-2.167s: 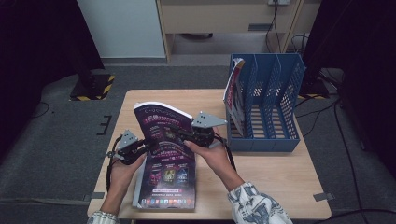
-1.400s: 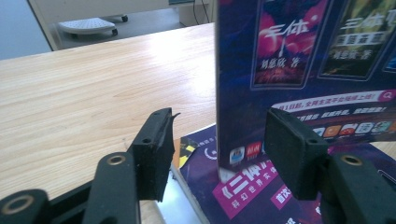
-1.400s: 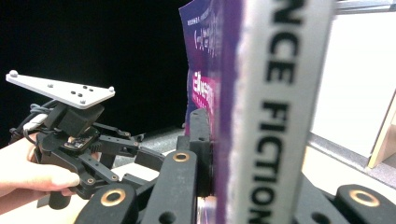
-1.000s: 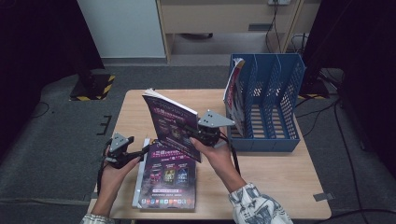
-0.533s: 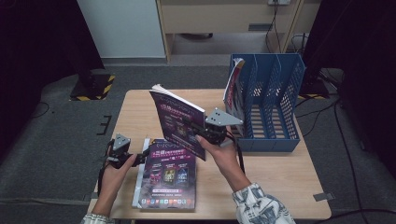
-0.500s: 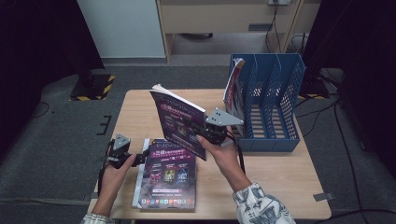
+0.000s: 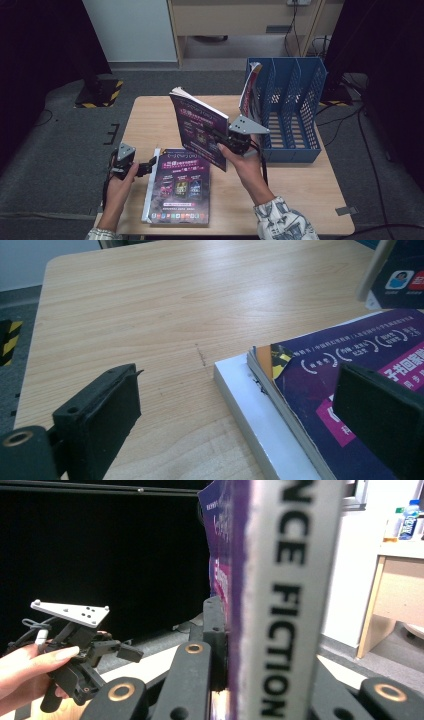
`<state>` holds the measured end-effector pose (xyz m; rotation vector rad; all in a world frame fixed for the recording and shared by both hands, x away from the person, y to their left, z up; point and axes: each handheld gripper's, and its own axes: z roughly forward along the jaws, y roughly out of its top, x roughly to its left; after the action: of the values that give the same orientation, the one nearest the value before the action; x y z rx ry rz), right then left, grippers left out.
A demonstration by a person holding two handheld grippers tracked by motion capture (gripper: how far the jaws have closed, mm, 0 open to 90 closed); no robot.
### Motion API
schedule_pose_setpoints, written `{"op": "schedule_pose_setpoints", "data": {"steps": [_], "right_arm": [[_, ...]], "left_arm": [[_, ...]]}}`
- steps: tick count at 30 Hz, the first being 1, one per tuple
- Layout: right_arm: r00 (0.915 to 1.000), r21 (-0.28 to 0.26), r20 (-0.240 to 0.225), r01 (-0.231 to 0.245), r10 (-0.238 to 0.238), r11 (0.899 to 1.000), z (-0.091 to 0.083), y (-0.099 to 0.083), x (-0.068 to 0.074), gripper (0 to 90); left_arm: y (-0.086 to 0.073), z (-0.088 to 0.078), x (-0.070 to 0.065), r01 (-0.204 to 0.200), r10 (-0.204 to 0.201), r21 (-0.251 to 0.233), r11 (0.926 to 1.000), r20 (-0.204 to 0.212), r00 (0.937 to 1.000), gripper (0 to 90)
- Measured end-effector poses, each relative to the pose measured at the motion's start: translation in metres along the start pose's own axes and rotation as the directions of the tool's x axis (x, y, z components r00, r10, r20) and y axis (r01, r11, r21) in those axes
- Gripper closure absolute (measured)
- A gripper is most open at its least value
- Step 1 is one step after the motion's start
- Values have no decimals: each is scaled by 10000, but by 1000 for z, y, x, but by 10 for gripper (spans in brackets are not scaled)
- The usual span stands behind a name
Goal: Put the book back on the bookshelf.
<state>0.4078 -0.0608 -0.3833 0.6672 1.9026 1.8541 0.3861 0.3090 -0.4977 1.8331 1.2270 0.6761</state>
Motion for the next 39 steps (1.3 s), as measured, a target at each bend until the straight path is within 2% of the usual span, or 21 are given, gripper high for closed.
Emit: {"op": "schedule_pose_setpoints", "data": {"steps": [11, 33, 39], "right_arm": [[9999, 24, 132, -56, 56, 10000, -15, 0, -4, 826], [9998, 237, 213, 50, -55, 9997, -33, -5, 1, 826], [9996, 345, 254, 105, -114, 9994, -45, -7, 1, 827]], "left_arm": [[-1, 1, 0, -142, 143, 163, 9998, -63, 9999, 50], [-1, 3, -4, -489, 492, 278, 9984, -121, 9987, 49], [-1, 3, -5, -556, 560, 304, 9980, -129, 9983, 48]]}}
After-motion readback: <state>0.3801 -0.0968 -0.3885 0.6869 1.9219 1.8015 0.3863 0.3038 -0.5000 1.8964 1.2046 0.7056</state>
